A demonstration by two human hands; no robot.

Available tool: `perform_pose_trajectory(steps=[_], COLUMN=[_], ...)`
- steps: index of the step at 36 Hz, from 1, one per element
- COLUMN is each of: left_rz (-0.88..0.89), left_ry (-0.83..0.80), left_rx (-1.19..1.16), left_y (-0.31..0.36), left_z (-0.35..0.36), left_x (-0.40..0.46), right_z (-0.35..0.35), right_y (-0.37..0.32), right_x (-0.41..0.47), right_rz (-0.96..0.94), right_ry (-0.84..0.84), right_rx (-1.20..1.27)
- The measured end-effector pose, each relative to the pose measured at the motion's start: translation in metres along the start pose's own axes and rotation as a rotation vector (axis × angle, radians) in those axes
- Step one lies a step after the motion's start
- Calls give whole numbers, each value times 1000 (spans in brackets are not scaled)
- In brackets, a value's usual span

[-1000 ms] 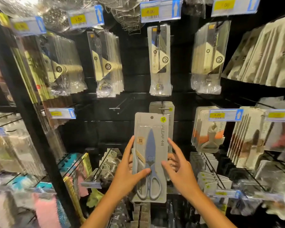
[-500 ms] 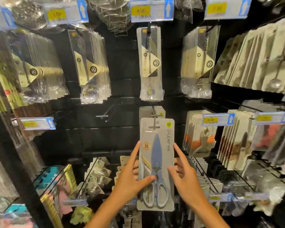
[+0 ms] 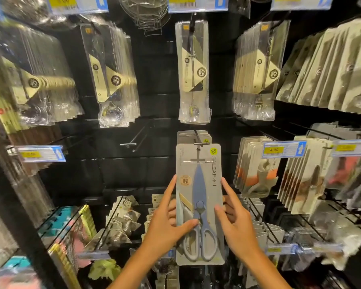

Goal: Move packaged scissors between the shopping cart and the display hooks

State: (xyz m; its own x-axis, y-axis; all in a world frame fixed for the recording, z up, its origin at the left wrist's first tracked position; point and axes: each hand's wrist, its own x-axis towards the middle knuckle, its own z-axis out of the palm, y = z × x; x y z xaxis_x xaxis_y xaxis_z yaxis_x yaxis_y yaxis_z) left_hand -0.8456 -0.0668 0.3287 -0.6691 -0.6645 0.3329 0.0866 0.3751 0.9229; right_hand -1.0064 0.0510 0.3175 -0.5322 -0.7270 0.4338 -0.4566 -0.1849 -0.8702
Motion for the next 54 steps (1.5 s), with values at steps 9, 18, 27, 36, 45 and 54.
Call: perform_pose_trajectory(steps=[9, 18, 27, 36, 45, 54], left_rz=[-39, -62, -99, -37, -58, -57], left_ry=[-59, -123, -169, -177, -170, -195], left_rx=[30, 120, 250, 373, 752, 980], left_y=[-5, -13, -18, -24, -41, -57], left_z=[-4, -17, -23, -20, -46, -94], left_x=[9, 46, 93, 101, 55, -54], right_z=[5, 19, 26, 21, -4, 15], right_y=[12, 26, 36, 30, 46, 43], right_x=[8, 42, 86, 92, 54, -14], right_rz=[19, 26, 25, 46, 88, -100], right_ry=[-15, -149, -162, -162, -242, -439], right_rx=[-33, -125, -222, -272, -506, -380])
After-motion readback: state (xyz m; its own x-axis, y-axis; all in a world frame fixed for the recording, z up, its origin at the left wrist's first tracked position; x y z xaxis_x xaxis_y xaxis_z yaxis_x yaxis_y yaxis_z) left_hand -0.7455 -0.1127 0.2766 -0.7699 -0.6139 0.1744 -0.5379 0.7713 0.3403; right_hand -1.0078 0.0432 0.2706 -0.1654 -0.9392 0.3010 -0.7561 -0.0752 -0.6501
